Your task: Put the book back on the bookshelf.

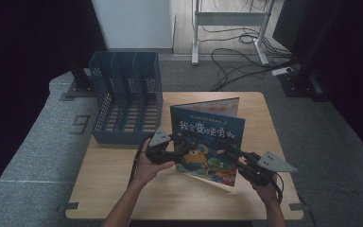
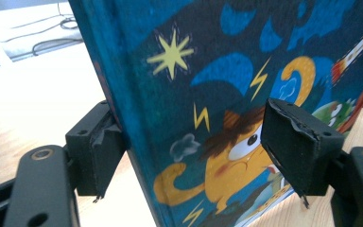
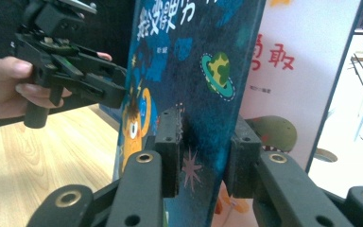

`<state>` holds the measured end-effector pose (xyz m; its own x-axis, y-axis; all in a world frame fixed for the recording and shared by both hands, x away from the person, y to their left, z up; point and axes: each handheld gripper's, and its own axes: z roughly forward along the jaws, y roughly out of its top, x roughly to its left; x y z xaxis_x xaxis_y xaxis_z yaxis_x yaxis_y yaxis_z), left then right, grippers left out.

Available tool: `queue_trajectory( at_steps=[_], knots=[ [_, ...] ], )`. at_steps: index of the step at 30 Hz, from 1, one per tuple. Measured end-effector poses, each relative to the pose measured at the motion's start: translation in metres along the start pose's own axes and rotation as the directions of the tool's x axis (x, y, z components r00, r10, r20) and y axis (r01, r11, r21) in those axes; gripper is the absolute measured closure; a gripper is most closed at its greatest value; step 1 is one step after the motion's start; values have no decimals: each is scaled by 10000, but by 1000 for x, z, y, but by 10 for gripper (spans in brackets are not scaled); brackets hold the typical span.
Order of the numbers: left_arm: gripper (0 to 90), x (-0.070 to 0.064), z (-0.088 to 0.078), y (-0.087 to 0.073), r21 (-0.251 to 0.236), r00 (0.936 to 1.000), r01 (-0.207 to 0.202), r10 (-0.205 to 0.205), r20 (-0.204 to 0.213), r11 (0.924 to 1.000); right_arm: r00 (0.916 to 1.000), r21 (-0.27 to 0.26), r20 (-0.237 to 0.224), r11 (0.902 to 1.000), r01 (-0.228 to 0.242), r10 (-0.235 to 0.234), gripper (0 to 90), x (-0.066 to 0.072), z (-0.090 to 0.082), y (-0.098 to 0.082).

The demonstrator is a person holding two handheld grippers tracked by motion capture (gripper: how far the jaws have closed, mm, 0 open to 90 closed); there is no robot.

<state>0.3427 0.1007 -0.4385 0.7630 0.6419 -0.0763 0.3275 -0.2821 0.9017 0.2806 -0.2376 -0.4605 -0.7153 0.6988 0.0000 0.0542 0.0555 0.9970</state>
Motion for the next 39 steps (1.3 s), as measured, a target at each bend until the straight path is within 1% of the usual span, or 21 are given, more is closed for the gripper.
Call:
queue_trajectory(
  at_steps=[9,12,17,20,22,25,28,29,30,32,34,36,39],
  knots=[
    [250,-4,-2,6,-113,9996,-265,265,51,9996,9998,142,223,9999,-9,6,660,-5,1,-5],
    [252,-7,-3,7,-184,9995,-323,324,32,9993,9995,200,297,9998,-77,71,644,-6,1,-6],
    [262,-11,-7,8,-245,9989,-456,459,101,9987,9971,189,713,9994,-278,264,597,-8,6,-11],
    [267,-14,-8,8,-359,9985,-530,535,136,9980,9964,195,785,9993,-331,315,582,-9,7,-12],
    [267,-17,-9,8,-417,9978,-648,653,126,9970,9957,206,880,9993,-308,289,562,-10,8,-14],
    [269,-21,-11,10,-565,9959,-809,830,358,9951,9947,252,976,9991,-335,309,537,-11,9,-16],
    [274,-27,-10,14,-635,9938,-1001,1029,414,9929,9945,257,978,9988,-406,379,515,-12,10,-17],
    [275,-29,-10,16,-626,9934,-1061,1086,369,9924,9945,255,961,9987,-442,415,507,-12,10,-17],
    [278,-31,-9,17,-655,9924,-1191,1208,232,9907,9944,265,955,9985,-472,445,503,-12,10,-17],
    [304,-35,-8,19,-715,9914,-1289,1301,115,9891,9943,257,967,9986,-470,443,496,-13,11,-18],
    [314,-35,-8,19,-764,9922,-1246,1245,-60,9893,9940,232,971,9983,-534,510,489,-13,11,-17],
    [359,-33,-10,19,-878,9944,-1053,1050,-84,9906,9933,218,993,9978,-620,596,483,-13,12,-17],
    [437,-32,-10,19,-923,9960,-887,872,-209,9918,9898,228,1176,9962,-836,804,468,-13,14,-17]
  ],
)
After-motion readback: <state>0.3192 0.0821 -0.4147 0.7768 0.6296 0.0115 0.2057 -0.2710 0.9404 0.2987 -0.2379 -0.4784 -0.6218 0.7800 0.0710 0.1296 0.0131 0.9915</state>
